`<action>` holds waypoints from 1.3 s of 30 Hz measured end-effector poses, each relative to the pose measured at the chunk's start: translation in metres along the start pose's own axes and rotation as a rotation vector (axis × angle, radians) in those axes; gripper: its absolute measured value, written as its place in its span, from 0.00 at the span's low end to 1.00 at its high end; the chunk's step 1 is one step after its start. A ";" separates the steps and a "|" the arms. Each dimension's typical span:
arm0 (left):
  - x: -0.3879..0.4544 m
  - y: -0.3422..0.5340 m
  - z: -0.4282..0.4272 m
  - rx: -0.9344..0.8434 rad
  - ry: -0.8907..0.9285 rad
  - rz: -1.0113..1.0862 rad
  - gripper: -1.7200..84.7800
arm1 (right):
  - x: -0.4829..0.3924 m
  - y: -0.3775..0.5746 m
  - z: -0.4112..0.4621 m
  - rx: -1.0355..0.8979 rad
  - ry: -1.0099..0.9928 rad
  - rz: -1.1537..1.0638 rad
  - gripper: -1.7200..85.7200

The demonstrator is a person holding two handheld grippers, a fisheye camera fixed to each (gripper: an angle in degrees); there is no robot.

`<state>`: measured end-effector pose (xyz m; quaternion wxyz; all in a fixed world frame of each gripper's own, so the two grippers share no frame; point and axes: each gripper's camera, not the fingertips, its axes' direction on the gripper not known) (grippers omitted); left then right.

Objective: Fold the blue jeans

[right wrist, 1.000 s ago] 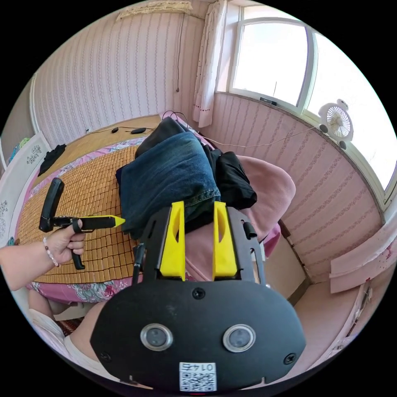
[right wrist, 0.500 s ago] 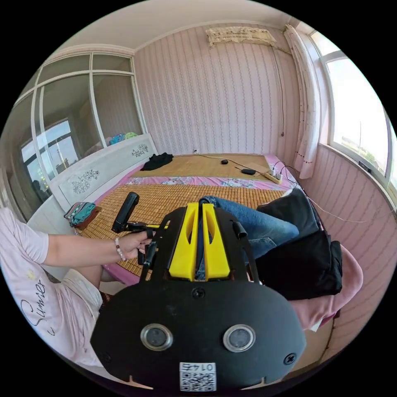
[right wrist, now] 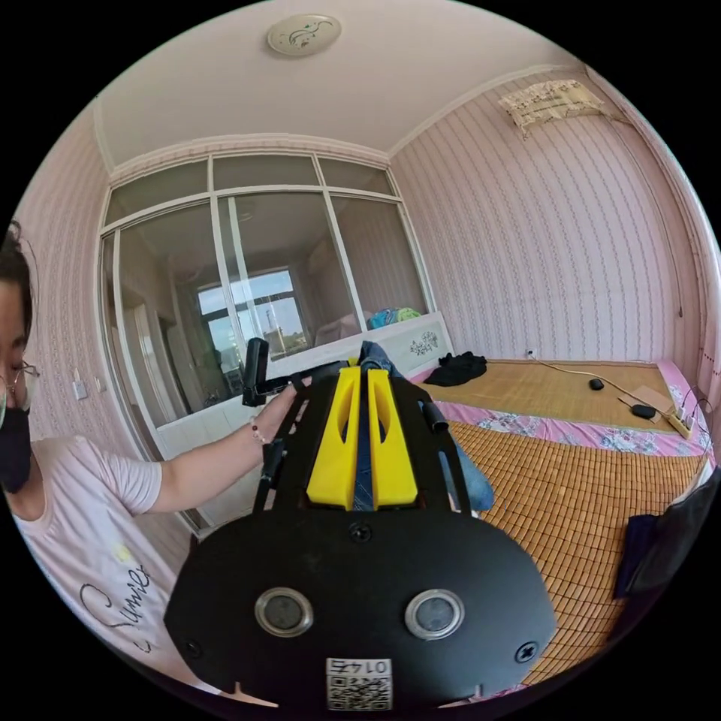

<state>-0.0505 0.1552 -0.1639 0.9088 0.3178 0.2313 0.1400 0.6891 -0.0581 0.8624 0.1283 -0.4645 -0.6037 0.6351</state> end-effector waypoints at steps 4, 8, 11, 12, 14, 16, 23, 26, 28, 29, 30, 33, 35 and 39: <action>0.048 -0.020 0.023 -0.008 0.178 0.164 0.01 | 0.017 0.017 -0.013 -0.065 0.036 0.029 0.03; 0.067 0.061 0.119 -0.357 0.302 0.152 0.02 | 0.061 0.102 0.012 -0.319 0.201 0.256 0.03; 0.048 0.168 0.165 -0.657 0.284 0.085 0.05 | 0.095 0.194 0.048 -0.629 0.281 0.486 0.04; 0.043 0.189 0.165 -0.696 0.277 0.072 0.06 | 0.100 0.221 0.057 -0.709 0.312 0.538 0.04; 0.021 0.255 0.146 -0.789 0.223 0.007 0.07 | 0.104 0.240 0.066 -0.770 0.355 0.580 0.04; 0.007 0.291 0.122 -0.822 0.183 -0.033 0.07 | 0.107 0.239 0.078 -0.783 0.373 0.562 0.06; -0.006 0.351 0.088 -0.903 -0.087 -0.106 0.12 | 0.115 0.149 0.227 -0.872 0.370 0.162 0.17; -0.015 0.357 0.108 -0.925 -0.118 -0.184 0.14 | 0.124 0.120 0.308 -0.947 0.373 0.052 0.18; -0.017 0.359 0.121 -0.927 -0.141 -0.196 0.14 | 0.134 0.112 0.351 -1.001 0.383 0.020 0.18; -0.016 0.360 0.131 -0.938 -0.154 -0.195 0.14 | 0.140 0.111 0.376 -1.041 0.383 0.012 0.19; -0.016 0.360 0.135 -0.945 -0.158 -0.194 0.14 | 0.146 0.114 0.398 -1.085 0.383 0.012 0.19; -0.013 0.372 0.156 -1.020 -0.204 -0.178 0.12 | 0.165 0.136 0.446 -1.227 0.339 0.078 0.18; -0.010 0.378 0.154 -1.010 -0.203 -0.152 0.09 | 0.178 0.146 0.466 -1.295 0.311 0.127 0.17; -0.009 0.369 0.130 -0.936 -0.127 -0.182 0.04 | 0.202 0.136 0.486 -1.320 0.263 0.157 0.06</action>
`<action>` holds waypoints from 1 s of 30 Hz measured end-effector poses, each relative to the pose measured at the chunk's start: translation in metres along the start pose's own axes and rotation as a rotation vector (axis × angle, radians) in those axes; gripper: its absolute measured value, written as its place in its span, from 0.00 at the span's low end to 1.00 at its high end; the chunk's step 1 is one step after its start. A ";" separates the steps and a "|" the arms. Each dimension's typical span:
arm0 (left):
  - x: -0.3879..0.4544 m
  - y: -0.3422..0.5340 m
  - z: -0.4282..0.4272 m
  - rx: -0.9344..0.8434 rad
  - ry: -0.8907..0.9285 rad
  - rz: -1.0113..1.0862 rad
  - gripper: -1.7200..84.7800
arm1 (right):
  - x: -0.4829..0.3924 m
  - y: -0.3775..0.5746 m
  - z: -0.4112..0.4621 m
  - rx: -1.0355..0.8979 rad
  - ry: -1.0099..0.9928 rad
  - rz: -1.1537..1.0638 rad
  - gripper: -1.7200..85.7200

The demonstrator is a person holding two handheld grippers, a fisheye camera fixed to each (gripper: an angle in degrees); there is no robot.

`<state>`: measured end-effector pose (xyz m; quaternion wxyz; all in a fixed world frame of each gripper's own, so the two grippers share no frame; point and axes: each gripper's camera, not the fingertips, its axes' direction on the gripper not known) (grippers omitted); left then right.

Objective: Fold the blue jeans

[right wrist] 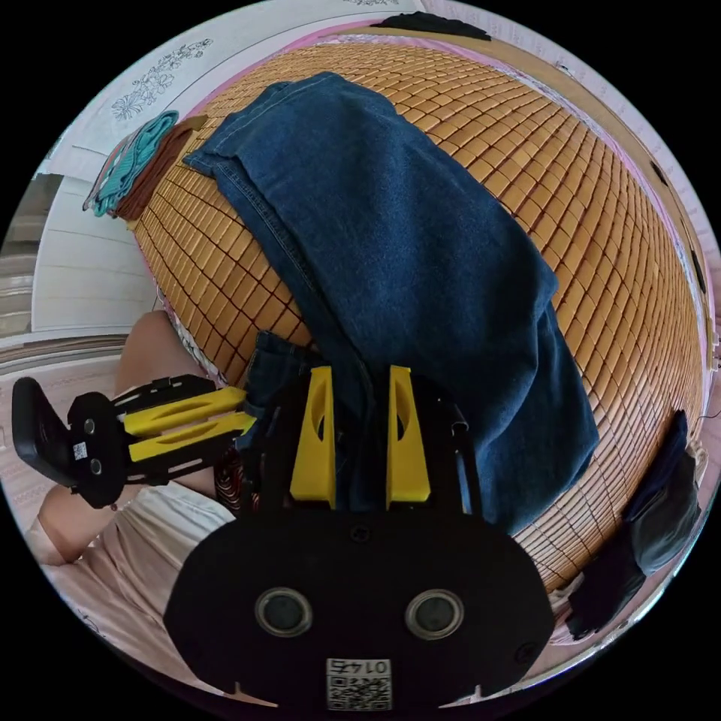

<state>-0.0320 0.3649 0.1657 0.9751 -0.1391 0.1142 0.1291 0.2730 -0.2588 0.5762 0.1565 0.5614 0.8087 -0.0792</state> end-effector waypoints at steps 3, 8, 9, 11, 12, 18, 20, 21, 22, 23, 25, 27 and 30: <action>0.000 0.007 -0.032 0.073 -0.001 0.053 0.02 | 0.029 -0.002 -0.046 0.114 -0.079 0.009 0.04; -0.022 -0.009 -0.132 0.325 -0.169 0.074 0.01 | 0.105 0.059 -0.184 0.630 -0.261 0.141 0.03; -0.027 -0.011 -0.148 0.365 -0.198 0.065 0.01 | 0.122 0.091 -0.212 0.776 -0.301 0.165 0.03; -0.047 -0.010 -0.213 0.539 -0.244 0.034 0.01 | 0.138 0.150 -0.241 0.965 -0.305 0.187 0.03; -0.052 -0.007 -0.228 0.580 -0.230 0.041 0.01 | 0.139 0.191 -0.247 1.061 -0.272 0.202 0.03; -0.086 0.068 -0.249 0.640 -0.263 -0.001 0.02 | 0.125 0.321 -0.140 0.841 -0.229 0.395 0.04; -0.130 0.096 -0.200 0.492 -0.258 -0.157 0.03 | 0.127 0.328 -0.083 0.590 -0.275 0.509 0.04; -0.142 0.101 -0.184 0.438 -0.264 -0.195 0.03 | 0.126 0.331 -0.057 0.478 -0.279 0.555 0.05; -0.164 0.113 -0.155 0.323 -0.276 -0.291 0.04 | 0.125 0.331 -0.050 0.447 -0.272 0.565 0.05; -0.183 0.126 -0.134 0.246 -0.271 -0.376 0.04 | 0.122 0.327 -0.045 0.413 -0.242 0.566 0.07; -0.197 0.144 -0.122 0.233 -0.212 -0.448 0.05 | 0.118 0.313 -0.053 0.409 -0.169 0.546 0.10; -0.200 0.154 -0.126 0.275 -0.160 -0.472 0.06 | 0.112 0.281 -0.074 0.450 -0.076 0.474 0.15; -0.192 0.152 -0.141 0.338 -0.160 -0.456 0.08 | 0.101 0.226 -0.088 0.481 0.038 0.383 0.19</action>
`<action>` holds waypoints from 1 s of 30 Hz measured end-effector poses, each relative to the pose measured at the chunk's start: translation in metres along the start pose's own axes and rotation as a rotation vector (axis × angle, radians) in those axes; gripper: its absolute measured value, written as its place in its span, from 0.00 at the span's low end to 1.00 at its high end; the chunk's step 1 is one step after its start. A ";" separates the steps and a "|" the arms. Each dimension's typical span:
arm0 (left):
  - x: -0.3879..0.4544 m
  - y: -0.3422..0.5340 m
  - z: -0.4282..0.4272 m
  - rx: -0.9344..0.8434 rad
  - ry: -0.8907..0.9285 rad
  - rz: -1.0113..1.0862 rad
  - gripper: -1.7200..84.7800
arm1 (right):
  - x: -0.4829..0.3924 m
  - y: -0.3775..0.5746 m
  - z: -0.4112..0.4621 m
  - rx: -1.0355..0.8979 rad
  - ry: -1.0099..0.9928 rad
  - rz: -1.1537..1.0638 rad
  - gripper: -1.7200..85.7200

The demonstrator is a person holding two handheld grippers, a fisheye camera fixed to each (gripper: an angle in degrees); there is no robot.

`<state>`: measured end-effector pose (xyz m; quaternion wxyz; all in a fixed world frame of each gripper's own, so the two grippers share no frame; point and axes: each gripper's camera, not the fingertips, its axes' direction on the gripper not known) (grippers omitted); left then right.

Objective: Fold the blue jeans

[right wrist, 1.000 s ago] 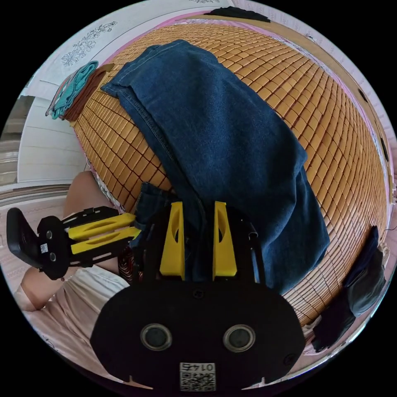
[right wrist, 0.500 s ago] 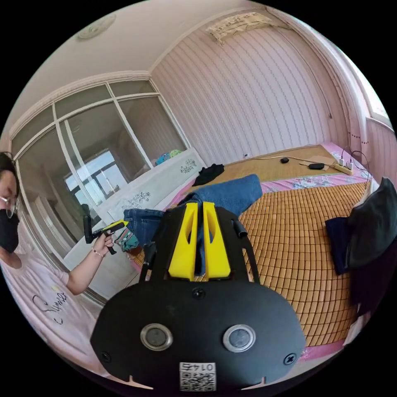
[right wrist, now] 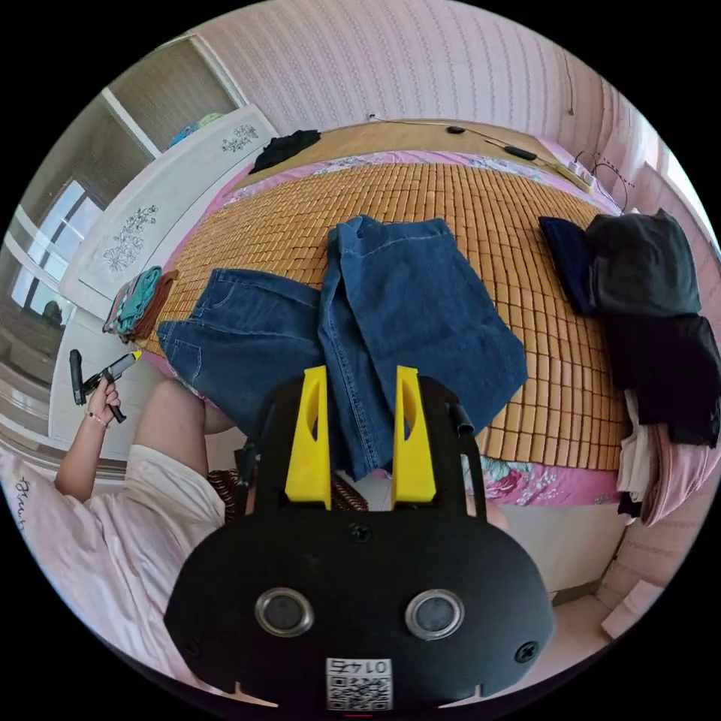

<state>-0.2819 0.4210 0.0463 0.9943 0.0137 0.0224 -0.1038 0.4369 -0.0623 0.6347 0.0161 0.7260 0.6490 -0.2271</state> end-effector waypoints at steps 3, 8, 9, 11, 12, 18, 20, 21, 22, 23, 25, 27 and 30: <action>0.016 -0.019 0.000 0.004 0.014 0.050 0.10 | -0.029 -0.050 0.038 -0.043 -0.019 -0.077 0.22; 0.054 -0.068 0.028 -0.073 0.041 0.163 0.12 | -0.051 -0.104 0.107 -0.157 0.077 -0.080 0.23; 0.060 -0.074 0.030 -0.073 0.035 0.180 0.12 | -0.051 -0.113 0.117 -0.186 0.082 -0.084 0.23; 0.077 -0.104 0.045 -0.077 0.010 0.232 0.12 | -0.047 -0.122 0.127 -0.195 0.103 -0.085 0.22; 0.080 -0.112 0.052 -0.083 0.005 0.240 0.12 | -0.043 -0.126 0.133 -0.202 0.113 -0.085 0.22; 0.105 -0.186 0.151 -0.245 0.049 0.203 0.13 | -0.011 -0.109 0.144 -0.243 0.151 -0.096 0.10; 0.114 -0.203 0.182 -0.293 -0.010 0.201 0.15 | 0.006 -0.098 0.129 -0.199 0.102 -0.070 0.05; 0.116 -0.207 0.189 -0.311 -0.044 0.207 0.15 | 0.022 -0.092 0.116 -0.165 0.076 -0.039 0.04; 0.119 -0.210 0.206 -0.370 -0.108 0.229 0.15 | 0.030 -0.088 0.107 -0.141 0.054 -0.017 0.04; 0.127 -0.211 0.210 -0.362 -0.143 0.277 0.15 | 0.050 -0.080 0.088 -0.085 -0.017 0.038 0.04; 0.142 -0.212 0.213 -0.369 -0.170 0.371 0.12 | 0.081 -0.067 0.054 0.011 -0.165 0.128 0.03; 0.155 -0.213 0.215 -0.377 -0.169 0.469 0.07 | 0.113 -0.051 0.002 0.167 -0.252 0.175 0.03; 0.166 -0.218 0.202 -0.308 -0.184 0.586 0.03 | 0.140 -0.034 -0.071 0.391 -0.262 0.170 0.03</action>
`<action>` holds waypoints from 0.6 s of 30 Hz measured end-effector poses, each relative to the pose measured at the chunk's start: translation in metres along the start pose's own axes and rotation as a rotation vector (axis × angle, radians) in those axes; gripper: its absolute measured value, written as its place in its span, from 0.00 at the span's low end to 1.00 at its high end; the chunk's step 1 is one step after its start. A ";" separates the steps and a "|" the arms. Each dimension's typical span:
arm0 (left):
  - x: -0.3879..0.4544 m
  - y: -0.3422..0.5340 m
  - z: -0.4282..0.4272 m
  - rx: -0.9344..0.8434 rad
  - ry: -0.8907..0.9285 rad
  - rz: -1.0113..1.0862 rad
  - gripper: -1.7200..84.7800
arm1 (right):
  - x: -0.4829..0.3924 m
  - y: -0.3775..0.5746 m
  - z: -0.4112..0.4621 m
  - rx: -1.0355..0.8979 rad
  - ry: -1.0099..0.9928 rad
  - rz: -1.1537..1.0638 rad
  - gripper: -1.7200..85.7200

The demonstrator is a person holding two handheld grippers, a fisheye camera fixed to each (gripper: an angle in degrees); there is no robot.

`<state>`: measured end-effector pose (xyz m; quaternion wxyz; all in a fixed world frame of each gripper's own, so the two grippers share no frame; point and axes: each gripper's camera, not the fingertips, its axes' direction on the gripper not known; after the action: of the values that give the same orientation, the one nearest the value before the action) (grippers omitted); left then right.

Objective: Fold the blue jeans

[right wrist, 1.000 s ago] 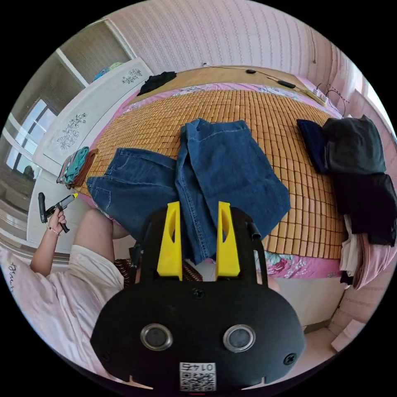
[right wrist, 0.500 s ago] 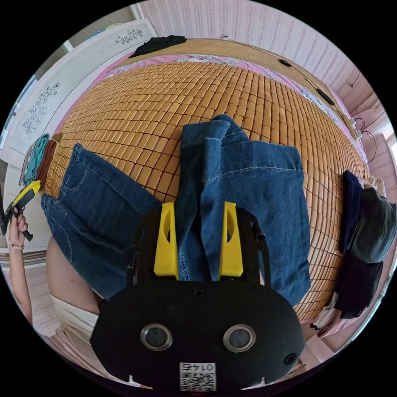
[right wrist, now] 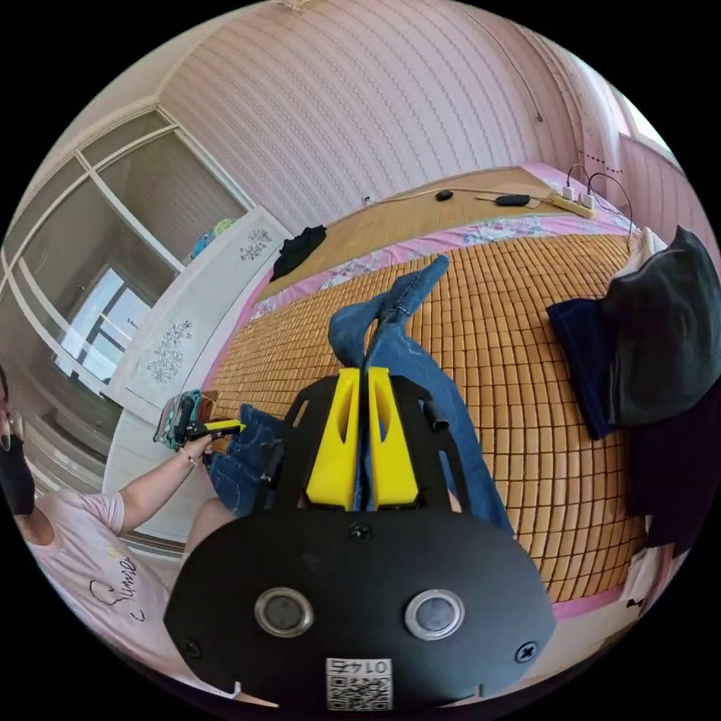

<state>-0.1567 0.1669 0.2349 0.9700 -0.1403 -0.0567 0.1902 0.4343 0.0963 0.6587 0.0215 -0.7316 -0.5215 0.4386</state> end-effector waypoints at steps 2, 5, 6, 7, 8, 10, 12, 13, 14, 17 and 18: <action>-0.022 -0.001 -0.031 0.101 -0.009 -0.071 0.02 | 0.006 -0.002 -0.053 0.173 -0.033 -0.016 0.03; -0.063 0.003 -0.076 0.219 -0.039 -0.167 0.02 | 0.024 0.018 -0.126 0.359 0.009 -0.023 0.03; -0.071 0.004 -0.084 0.233 -0.045 -0.179 0.03 | 0.034 0.032 -0.141 0.356 0.065 -0.003 0.03; -0.087 0.005 -0.095 0.253 -0.044 -0.202 0.04 | 0.040 0.039 -0.145 0.342 0.098 0.013 0.03; -0.105 0.005 -0.100 0.248 -0.026 -0.250 0.06 | 0.054 0.056 -0.146 0.299 0.166 0.054 0.03; -0.130 0.008 -0.096 0.216 0.037 -0.339 0.07 | 0.082 0.085 -0.136 0.215 0.284 0.145 0.03; -0.143 0.016 -0.087 0.193 0.060 -0.406 0.09 | 0.129 0.131 -0.113 0.063 0.411 0.352 0.03; -0.143 0.021 -0.080 0.180 0.071 -0.420 0.09 | 0.139 0.143 -0.108 0.035 0.431 0.411 0.03; -0.138 0.026 -0.074 0.176 0.073 -0.412 0.10 | 0.153 0.163 -0.098 0.001 0.433 0.482 0.03; -0.107 0.025 -0.060 0.153 0.090 -0.279 0.11 | 0.158 0.184 -0.080 -0.006 0.390 0.514 0.07; -0.100 0.023 -0.058 0.144 0.085 -0.246 0.11 | 0.155 0.180 -0.071 -0.015 0.387 0.485 0.08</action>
<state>-0.2477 0.1347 0.1673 0.9950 -0.0704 -0.0188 0.0676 0.6261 0.1655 0.5186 0.0096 -0.9048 -0.3209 0.2797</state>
